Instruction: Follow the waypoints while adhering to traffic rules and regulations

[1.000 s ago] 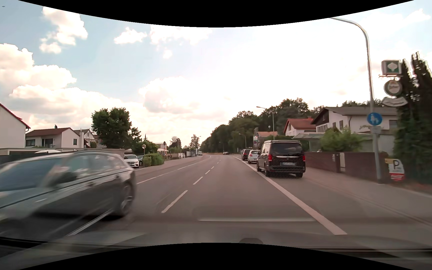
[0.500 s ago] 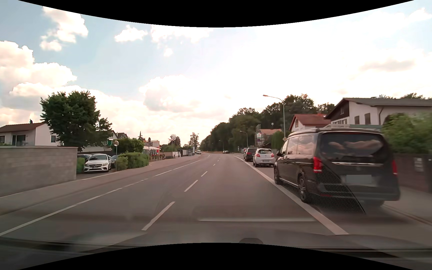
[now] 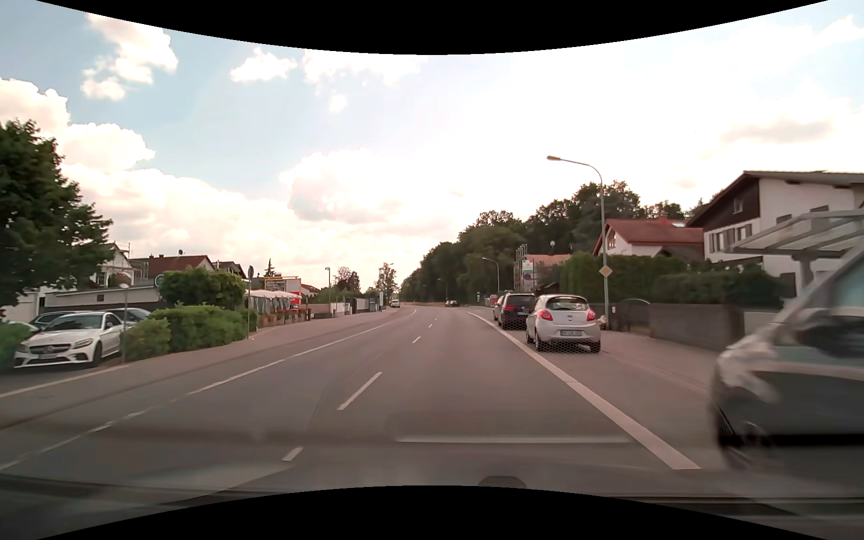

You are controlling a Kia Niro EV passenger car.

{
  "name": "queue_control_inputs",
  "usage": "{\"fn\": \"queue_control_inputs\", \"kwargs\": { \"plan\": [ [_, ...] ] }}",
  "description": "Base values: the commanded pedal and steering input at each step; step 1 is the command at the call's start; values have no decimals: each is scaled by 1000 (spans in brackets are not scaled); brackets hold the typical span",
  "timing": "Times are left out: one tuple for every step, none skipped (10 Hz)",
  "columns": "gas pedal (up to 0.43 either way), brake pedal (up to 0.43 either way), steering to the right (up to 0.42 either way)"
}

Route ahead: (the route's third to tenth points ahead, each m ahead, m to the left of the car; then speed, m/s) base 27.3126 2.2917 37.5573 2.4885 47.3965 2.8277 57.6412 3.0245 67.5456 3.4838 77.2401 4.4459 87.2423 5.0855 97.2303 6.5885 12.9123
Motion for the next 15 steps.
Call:
{"fn": "queue_control_inputs", "kwargs": {
  "plan": [
    [47,0,-4],
    [47,0,-4],
    [47,0,-4],
    [47,0,-4],
    [47,0,-4],
    [47,0,-4],
    [47,0,-4],
    [47,0,-4],
    [47,0,-4],
    [47,0,-4],
    [47,0,-4],
    [47,0,-4],
    [47,0,-5],
    [47,0,-6],
    [47,0,-6]
  ]
}}
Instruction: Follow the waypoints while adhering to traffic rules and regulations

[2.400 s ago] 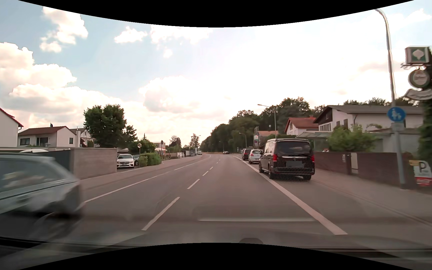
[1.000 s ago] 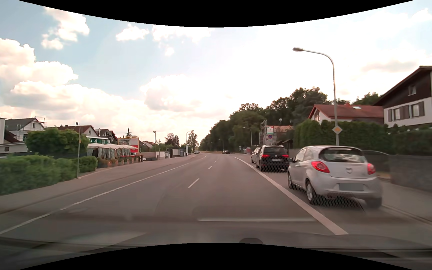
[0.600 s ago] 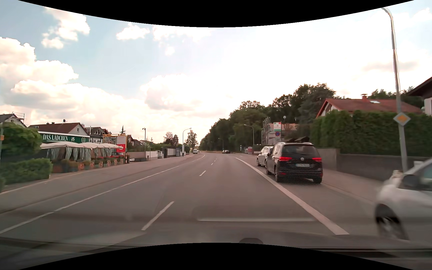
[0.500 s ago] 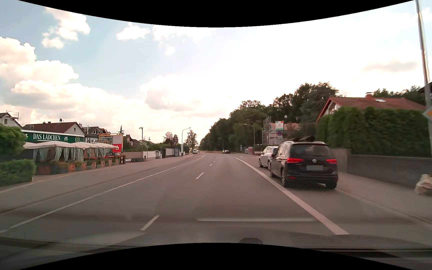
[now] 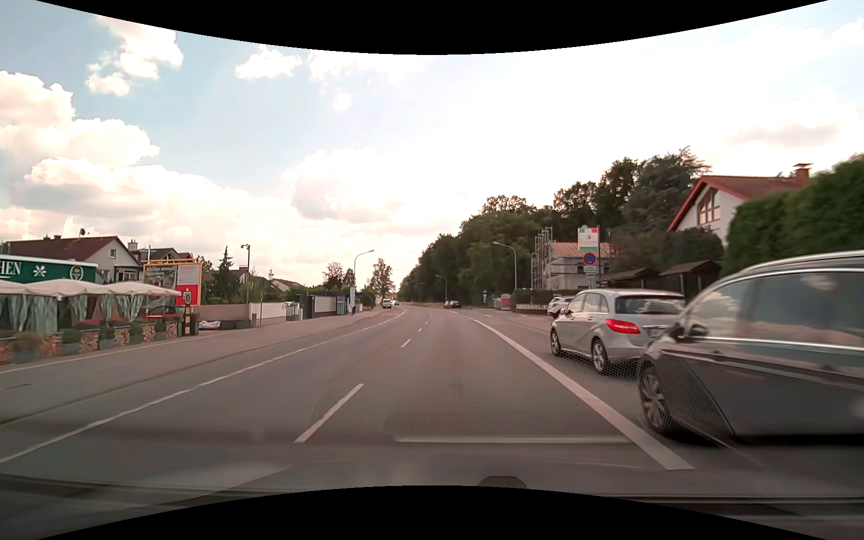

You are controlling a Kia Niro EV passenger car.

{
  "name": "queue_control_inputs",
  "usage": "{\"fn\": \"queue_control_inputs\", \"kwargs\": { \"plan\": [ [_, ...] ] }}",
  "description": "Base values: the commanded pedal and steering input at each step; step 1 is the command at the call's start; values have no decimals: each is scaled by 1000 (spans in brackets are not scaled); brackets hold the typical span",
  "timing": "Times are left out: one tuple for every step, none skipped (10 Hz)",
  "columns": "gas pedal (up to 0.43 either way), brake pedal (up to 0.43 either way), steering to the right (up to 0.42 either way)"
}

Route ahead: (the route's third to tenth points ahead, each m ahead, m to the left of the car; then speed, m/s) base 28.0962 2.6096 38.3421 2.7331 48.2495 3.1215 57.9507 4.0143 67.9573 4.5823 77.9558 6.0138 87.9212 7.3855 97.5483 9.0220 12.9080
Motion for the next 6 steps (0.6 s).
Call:
{"fn": "queue_control_inputs", "kwargs": {
  "plan": [
    [47,0,-6],
    [47,0,-6],
    [47,0,-7],
    [47,0,-7],
    [47,0,-7],
    [47,0,-8]
  ]
}}
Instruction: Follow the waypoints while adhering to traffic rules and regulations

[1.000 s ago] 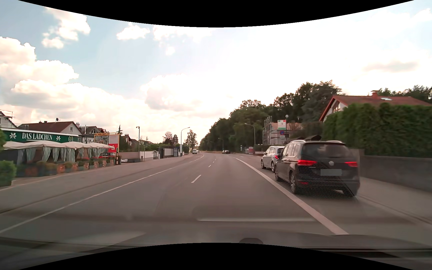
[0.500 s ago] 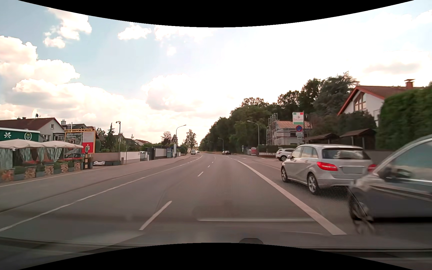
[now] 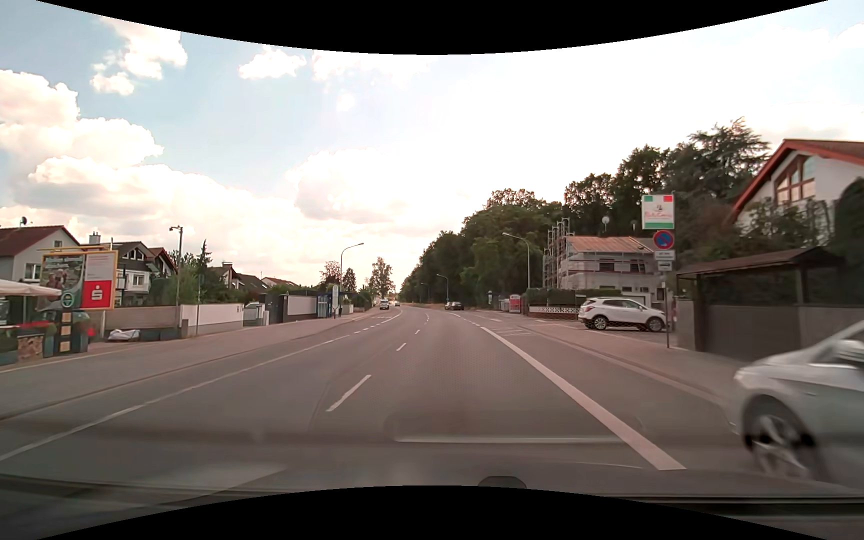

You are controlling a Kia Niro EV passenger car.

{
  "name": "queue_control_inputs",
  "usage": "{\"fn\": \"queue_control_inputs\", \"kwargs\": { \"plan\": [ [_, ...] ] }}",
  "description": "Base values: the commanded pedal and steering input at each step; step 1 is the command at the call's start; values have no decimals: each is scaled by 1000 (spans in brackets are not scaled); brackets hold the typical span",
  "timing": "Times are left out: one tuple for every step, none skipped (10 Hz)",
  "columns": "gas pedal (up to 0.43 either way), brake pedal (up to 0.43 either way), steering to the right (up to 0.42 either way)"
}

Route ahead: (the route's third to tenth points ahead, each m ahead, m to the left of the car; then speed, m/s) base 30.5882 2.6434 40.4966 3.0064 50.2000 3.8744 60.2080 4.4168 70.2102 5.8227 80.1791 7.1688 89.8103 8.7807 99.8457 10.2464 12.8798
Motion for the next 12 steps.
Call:
{"fn": "queue_control_inputs", "kwargs": {
  "plan": [
    [47,0,-8],
    [47,0,-8],
    [47,0,-10],
    [47,0,-10],
    [47,0,-10],
    [47,0,-10],
    [47,0,-10],
    [47,0,-10],
    [47,0,-10],
    [47,0,-11],
    [47,0,-11],
    [47,0,-11]
  ]
}}
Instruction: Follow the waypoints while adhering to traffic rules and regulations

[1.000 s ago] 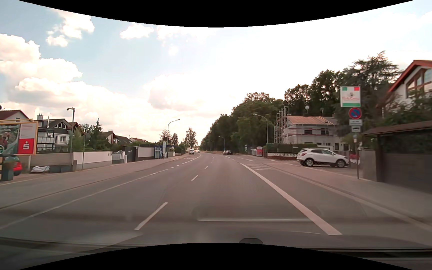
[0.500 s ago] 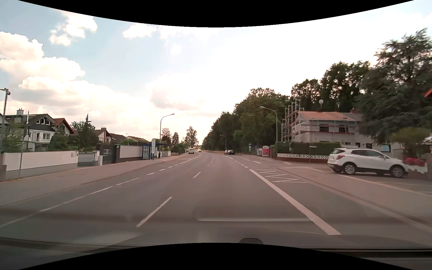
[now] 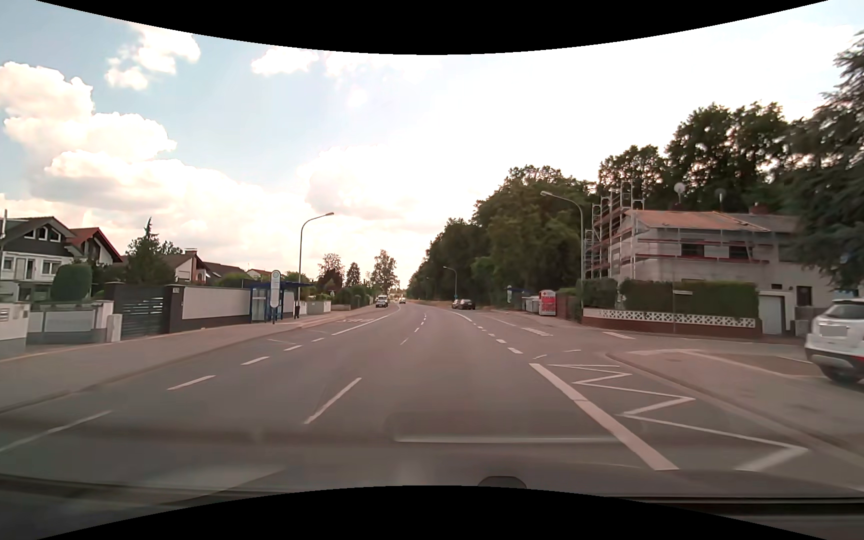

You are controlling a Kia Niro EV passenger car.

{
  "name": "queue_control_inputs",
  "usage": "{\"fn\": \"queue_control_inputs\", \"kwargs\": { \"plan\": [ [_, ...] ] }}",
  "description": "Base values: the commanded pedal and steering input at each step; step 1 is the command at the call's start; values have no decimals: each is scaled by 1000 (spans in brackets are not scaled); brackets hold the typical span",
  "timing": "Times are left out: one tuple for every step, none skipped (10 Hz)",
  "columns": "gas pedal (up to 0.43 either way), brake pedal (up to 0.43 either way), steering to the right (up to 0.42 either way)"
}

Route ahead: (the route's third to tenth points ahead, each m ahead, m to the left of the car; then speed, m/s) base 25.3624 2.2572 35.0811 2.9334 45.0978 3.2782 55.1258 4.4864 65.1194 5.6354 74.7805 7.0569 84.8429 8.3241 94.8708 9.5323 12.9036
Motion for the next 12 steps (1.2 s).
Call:
{"fn": "queue_control_inputs", "kwargs": {
  "plan": [
    [47,0,-11],
    [47,0,-11],
    [47,0,-11],
    [47,0,-11],
    [47,0,-11],
    [47,0,-11],
    [47,0,-11],
    [47,0,-11],
    [47,0,-11],
    [47,0,-13],
    [47,0,-14],
    [47,0,-14]
  ]
}}
